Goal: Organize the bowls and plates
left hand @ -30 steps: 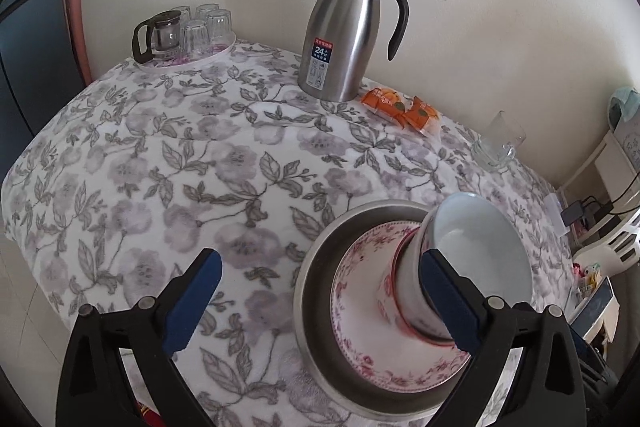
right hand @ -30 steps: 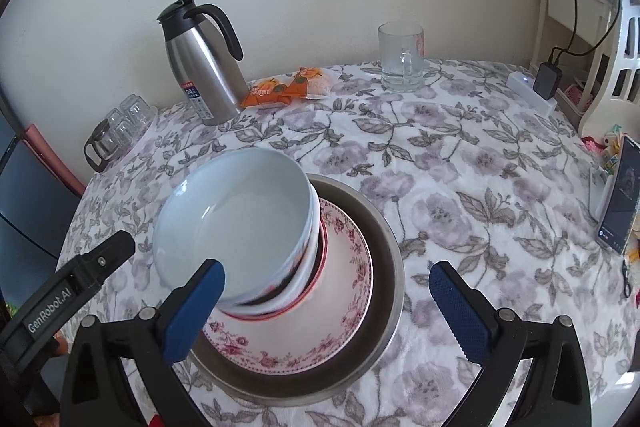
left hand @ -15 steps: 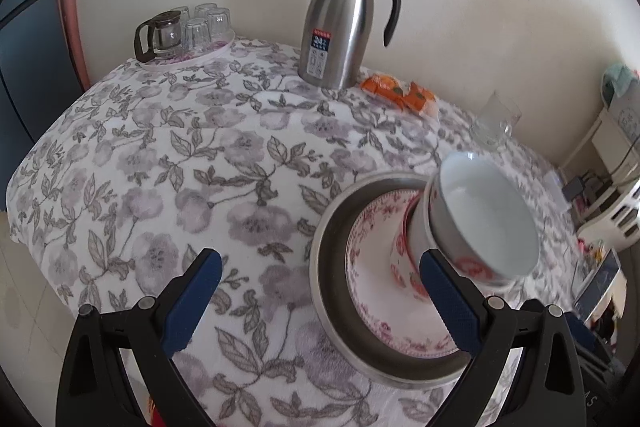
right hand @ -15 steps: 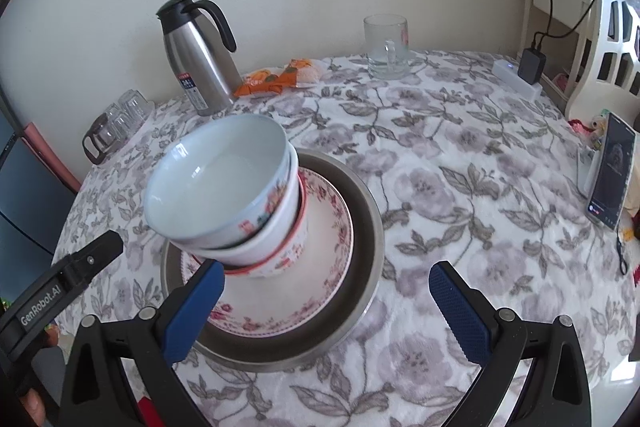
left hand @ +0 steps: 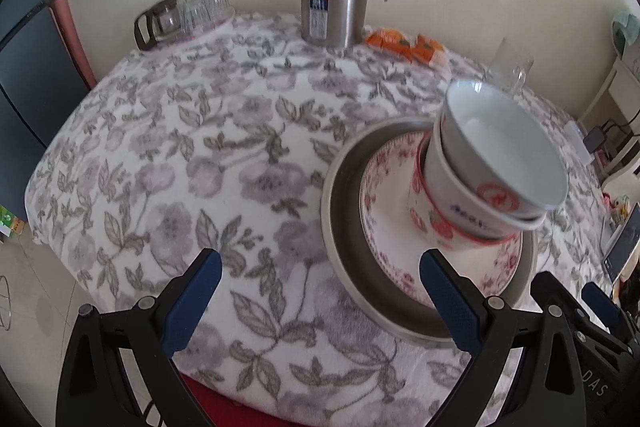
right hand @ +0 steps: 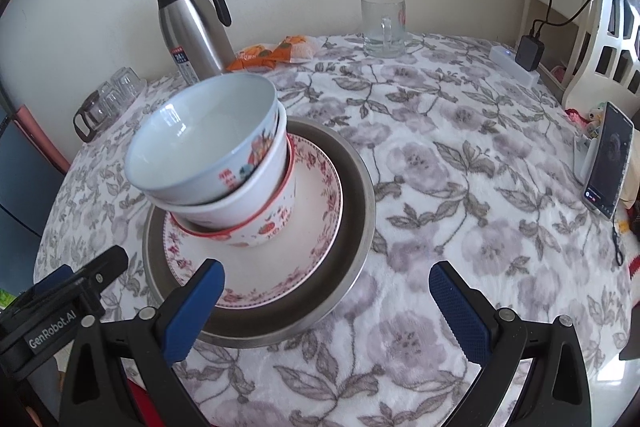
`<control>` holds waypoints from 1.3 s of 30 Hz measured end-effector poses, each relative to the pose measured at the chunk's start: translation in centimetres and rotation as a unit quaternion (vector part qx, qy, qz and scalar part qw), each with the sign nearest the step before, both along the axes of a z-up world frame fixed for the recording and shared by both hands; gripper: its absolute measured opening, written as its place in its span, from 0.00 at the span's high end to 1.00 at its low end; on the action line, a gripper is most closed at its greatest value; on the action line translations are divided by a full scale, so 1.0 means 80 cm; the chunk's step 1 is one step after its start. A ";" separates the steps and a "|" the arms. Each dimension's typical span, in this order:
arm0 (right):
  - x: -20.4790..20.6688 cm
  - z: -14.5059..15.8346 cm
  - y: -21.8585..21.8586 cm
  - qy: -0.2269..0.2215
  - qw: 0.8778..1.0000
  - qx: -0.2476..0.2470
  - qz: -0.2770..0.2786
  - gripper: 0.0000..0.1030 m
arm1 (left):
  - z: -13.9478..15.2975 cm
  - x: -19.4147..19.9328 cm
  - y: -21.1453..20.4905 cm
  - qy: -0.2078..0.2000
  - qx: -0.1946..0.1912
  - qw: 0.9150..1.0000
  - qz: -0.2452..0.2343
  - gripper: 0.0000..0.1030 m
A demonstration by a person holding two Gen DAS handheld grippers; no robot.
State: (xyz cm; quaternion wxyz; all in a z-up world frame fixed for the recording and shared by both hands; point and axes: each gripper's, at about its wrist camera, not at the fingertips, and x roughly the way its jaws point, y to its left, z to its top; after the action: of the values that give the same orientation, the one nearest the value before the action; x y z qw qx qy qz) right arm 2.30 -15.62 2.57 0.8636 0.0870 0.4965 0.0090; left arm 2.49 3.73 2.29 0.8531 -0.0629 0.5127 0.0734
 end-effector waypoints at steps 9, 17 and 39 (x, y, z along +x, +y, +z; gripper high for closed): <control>-0.007 -0.006 0.001 0.010 1.000 -0.008 0.001 0.00 | -0.005 -0.009 -0.014 0.012 0.026 0.999 -0.017 0.04; -0.015 -0.008 -0.004 0.013 1.000 -0.008 -0.003 0.00 | -0.007 -0.013 -0.019 0.022 0.047 0.998 -0.019 0.04; -0.019 -0.018 -0.017 0.019 1.000 -0.014 -0.009 0.00 | -0.014 -0.010 -0.007 0.037 0.042 0.998 0.002 0.04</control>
State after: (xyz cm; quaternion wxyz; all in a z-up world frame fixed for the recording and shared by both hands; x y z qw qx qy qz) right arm 0.77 -16.95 1.16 0.8554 0.0795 0.5117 -0.0078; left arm 1.68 3.17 1.14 0.8355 -0.0253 0.5400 0.0986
